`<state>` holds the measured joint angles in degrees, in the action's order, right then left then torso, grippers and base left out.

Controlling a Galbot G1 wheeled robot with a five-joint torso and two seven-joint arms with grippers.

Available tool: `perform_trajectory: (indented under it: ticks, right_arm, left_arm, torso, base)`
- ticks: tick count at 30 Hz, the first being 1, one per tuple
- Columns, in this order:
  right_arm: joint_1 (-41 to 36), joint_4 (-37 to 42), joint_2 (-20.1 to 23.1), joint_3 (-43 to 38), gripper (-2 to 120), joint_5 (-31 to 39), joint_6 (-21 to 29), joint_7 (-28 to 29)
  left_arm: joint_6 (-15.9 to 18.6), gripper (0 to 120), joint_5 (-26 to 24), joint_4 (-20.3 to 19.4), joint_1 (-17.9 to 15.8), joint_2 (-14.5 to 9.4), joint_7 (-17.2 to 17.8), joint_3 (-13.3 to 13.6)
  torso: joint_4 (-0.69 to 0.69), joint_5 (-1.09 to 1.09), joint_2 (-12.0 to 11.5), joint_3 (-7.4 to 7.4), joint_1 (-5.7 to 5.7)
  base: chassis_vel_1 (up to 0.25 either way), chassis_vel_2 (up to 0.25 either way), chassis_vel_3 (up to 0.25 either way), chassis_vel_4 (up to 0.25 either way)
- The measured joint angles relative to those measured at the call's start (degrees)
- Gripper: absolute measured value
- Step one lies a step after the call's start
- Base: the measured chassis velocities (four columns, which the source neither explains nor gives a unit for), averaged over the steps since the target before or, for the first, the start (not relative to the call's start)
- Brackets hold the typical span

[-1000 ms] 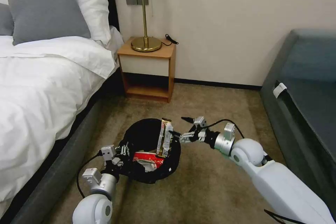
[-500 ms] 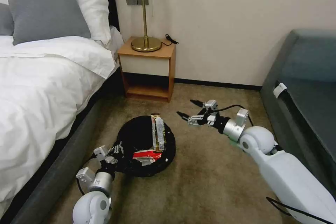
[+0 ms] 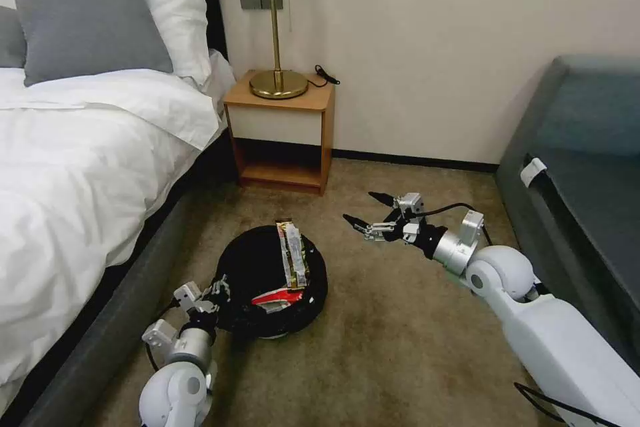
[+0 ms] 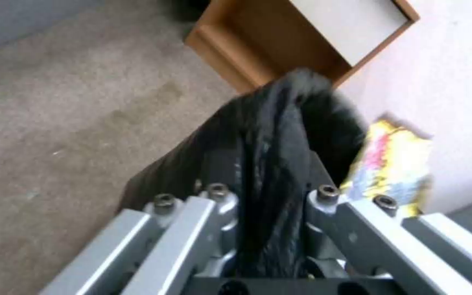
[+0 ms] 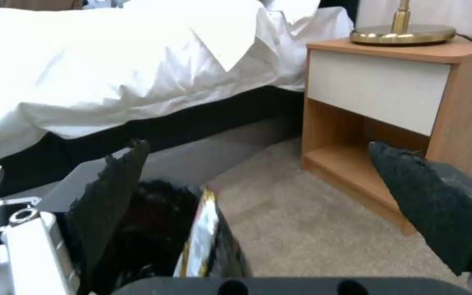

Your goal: Pick up the trash bin, then pick up the garbage on the floor and place it into the trash bin.

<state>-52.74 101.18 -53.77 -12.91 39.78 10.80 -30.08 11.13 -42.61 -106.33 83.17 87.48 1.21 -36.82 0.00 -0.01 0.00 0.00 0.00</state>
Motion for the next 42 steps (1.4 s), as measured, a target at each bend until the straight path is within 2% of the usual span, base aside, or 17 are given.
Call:
perform_trajectory:
  ticks: [3,8,9,14,16,20,23,24,27,28,31,32,33,34,38,40,42]
  right_arm:
    - [-0.18,-0.02,-0.33,-0.06,100,-0.19,-0.05,-0.05]
    - [-0.28,-0.07,-0.52,-0.09,100,-0.3,-0.12,-0.05]
    - [-0.28,-0.07,-0.6,-0.13,100,-0.3,-0.19,-0.05]
    - [-0.21,-0.17,-0.82,-0.21,100,-0.26,-0.34,-0.04]
    - [0.12,-0.38,-1.1,-0.23,100,-0.1,-0.59,0.1]
    - [0.43,-0.57,-1.38,-0.23,100,0.06,-0.73,0.47]
    - [0.47,-0.84,-1.83,-0.48,100,0.21,-1.24,1.89]
    - [0.47,-0.84,-1.83,-0.48,100,0.21,-1.24,1.89]
    - [-0.36,-1.17,-3.11,-1.97,100,1.69,-1.16,6.04]
    - [-0.36,-1.17,-3.11,-1.97,100,1.69,-1.16,6.04]
    - [-1.95,-1.16,-5.36,-4.87,100,3.97,-0.35,9.9]
    - [-1.95,-1.16,-5.36,-4.87,100,3.97,-0.35,9.9]
    - [-2.37,-1.15,-5.97,-5.64,100,4.41,-0.13,10.8]
    - [-3.32,-1.05,-7.52,-7.32,100,5.39,0.44,12.76]
    - [-4.52,-0.94,-9.56,-9.22,100,6.01,1.31,15.01]
    - [-6.5,-0.55,-13.39,-11.88,100,6.36,3.23,18.58]
    - [-6.95,-0.46,-14.25,-12.35,100,6.36,3.7,19.35]
  left_arm:
    - [0.0,34,-0.11,0.04,0.48,-0.06,0.22,-0.3]
    - [-0.02,48,0.06,-0.26,1.03,-0.09,0.34,-0.51]
    - [-0.04,56,0.34,-0.52,1.33,-0.11,0.47,-0.64]
    - [-0.13,67,1.38,-1.16,2.17,-0.11,0.63,-0.81]
    - [-0.22,81,3.07,-2.06,3.24,-0.04,0.69,-0.81]
    - [-0.22,89,5.46,-2.92,4.29,0.13,1.08,-0.79]
    - [-1.12,100,12.34,-4.7,5.83,0.33,1.61,-1.29]
    - [-1.12,100,12.34,-4.7,5.83,0.33,1.61,-1.29]
    - [-3.6,100,22.05,-6.79,7.72,0.31,1.88,-2.18]
    - [-3.6,100,22.05,-6.79,7.72,0.31,1.88,-2.18]
    - [-6.19,100,30.38,-8.92,9.39,0.44,1.48,-2.22]
    - [-6.19,100,30.38,-8.92,9.39,0.44,1.48,-2.22]
    - [-7.38,100,32.22,-9.17,9.59,0.5,1.29,-2.04]
    - [-10.65,100,36.54,-9.35,9.75,0.58,1.02,-1.69]
    - [-12.98,100,40.95,-9.77,10.04,0.75,0.55,-1.23]
    - [-14.34,100,44.41,-10.87,10.68,0.98,-0.81,0.15]
    - [-14.66,100,45.1,-10.99,10.72,1.02,-1.18,0.37]
  torso:
    - [0.0,0.0,0.0,0.0,0.0]
    - [0.0,0.0,0.0,0.0,0.0]
    - [0.0,0.0,0.0,0.0,0.0]
    - [0.0,0.0,0.0,0.0,0.0]
    - [0.0,0.0,0.0,0.0,0.0]
    - [0.0,0.0,0.0,0.0,0.0]
    - [0.0,0.0,0.0,0.0,0.0]
    - [0.0,0.0,0.0,0.0,0.0]
    - [0.0,0.01,0.0,0.0,0.0]
    - [0.0,0.01,0.0,0.0,0.0]
    - [0.0,0.01,0.0,0.0,0.0]
    - [0.0,0.01,0.0,0.0,0.0]
    - [0.0,0.01,0.0,0.0,0.0]
    - [0.0,0.0,0.0,0.0,0.0]
    - [0.0,0.0,0.0,0.0,0.0]
    - [0.0,0.01,0.0,0.0,0.0]
    - [0.0,0.0,0.0,-0.01,0.0]
  base:
    - [0.0,0.0,0.0,0.0]
    - [0.0,0.0,0.0,0.0]
    - [0.0,0.0,0.0,0.0]
    - [0.0,0.0,0.0,0.0]
    - [0.0,0.0,0.0,0.0]
    - [0.0,0.0,0.0,0.0]
    - [0.0,0.0,0.0,0.0]
    - [0.0,0.0,0.0,0.0]
    - [0.0,0.0,0.0,0.0]
    - [0.0,0.0,0.0,0.0]
    - [0.0,0.0,0.0,0.0]
    - [0.0,0.0,0.0,0.0]
    - [0.0,0.0,0.0,0.0]
    - [0.0,0.0,0.0,0.0]
    - [0.0,0.0,0.0,0.0]
    - [0.0,0.0,0.0,0.0]
    - [0.0,0.0,0.0,0.0]
